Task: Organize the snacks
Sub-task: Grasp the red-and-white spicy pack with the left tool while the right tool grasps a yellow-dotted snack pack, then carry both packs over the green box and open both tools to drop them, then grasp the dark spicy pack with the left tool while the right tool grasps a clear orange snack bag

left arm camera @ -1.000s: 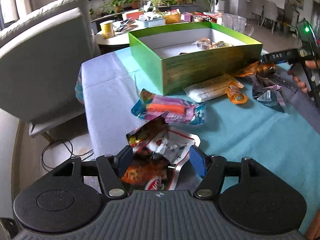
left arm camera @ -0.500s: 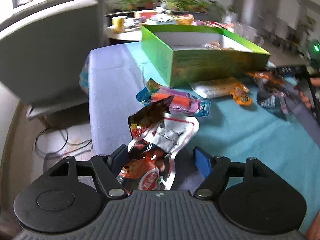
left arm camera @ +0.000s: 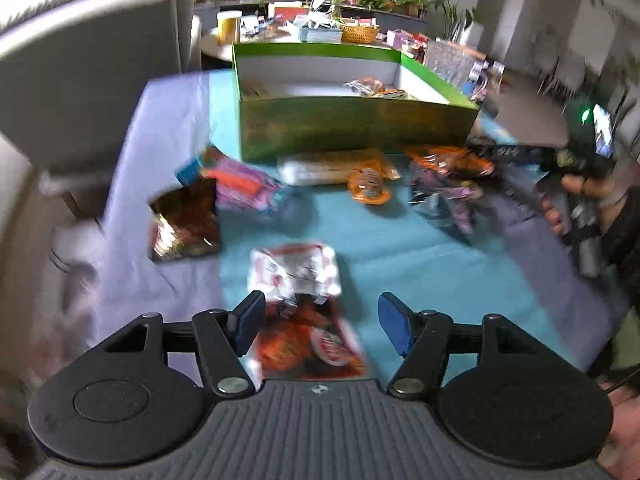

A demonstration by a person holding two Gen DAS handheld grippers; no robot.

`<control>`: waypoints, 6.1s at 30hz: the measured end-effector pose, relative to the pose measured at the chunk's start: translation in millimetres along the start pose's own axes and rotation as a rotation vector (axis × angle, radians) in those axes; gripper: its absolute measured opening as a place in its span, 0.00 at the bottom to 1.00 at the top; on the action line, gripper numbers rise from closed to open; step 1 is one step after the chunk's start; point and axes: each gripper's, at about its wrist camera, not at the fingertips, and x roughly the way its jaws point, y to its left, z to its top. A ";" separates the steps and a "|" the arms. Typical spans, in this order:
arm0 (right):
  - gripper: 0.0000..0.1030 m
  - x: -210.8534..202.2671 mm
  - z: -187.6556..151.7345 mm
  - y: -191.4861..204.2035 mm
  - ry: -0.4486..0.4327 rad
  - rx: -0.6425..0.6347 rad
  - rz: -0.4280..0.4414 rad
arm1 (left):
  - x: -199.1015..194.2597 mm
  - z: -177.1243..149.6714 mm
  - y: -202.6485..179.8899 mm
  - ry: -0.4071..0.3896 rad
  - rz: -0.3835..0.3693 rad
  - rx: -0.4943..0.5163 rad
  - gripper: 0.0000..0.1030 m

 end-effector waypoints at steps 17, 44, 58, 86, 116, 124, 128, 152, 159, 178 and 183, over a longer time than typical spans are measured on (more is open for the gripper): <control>0.59 -2.7 -2.0 -0.4 -0.014 0.018 0.021 | 33.5 6.2 3.7 0.039 0.102 -0.147 0.65; 0.49 -61.1 26.8 -3.6 -0.182 -0.020 0.114 | -12.1 63.2 -7.6 -0.254 0.030 -0.144 0.53; 0.66 -1.4 16.9 -8.2 -0.112 -0.100 0.125 | -4.4 79.9 -8.2 -0.268 0.040 -0.135 0.53; 0.51 -52.3 30.8 -23.7 -0.165 -0.289 0.352 | 10.6 130.9 -14.9 -0.322 0.053 -0.099 0.53; 0.59 9.9 77.4 34.9 -0.141 -0.206 0.400 | 122.8 176.2 29.1 -0.124 0.150 -0.174 0.55; 0.59 -17.1 68.4 22.8 -0.177 -0.170 0.392 | 80.9 163.1 33.7 -0.194 0.165 -0.180 0.60; 0.59 -29.6 54.7 7.5 -0.178 -0.150 0.385 | 54.3 140.7 49.0 -0.217 0.205 -0.203 0.61; 0.59 -39.5 -17.5 -8.8 -0.048 -0.115 0.364 | 53.4 34.4 53.0 -0.147 0.320 -0.251 0.82; 0.59 -38.5 -18.3 -1.7 -0.038 -0.128 0.381 | 65.8 29.2 56.4 -0.119 0.307 -0.250 0.81; 0.59 -35.0 -8.8 3.4 -0.058 -0.141 0.431 | 49.5 23.4 53.9 -0.192 0.210 -0.248 0.44; 0.59 -39.4 -6.2 29.1 -0.063 -0.157 0.452 | 49.7 22.6 48.2 -0.185 0.214 -0.236 0.45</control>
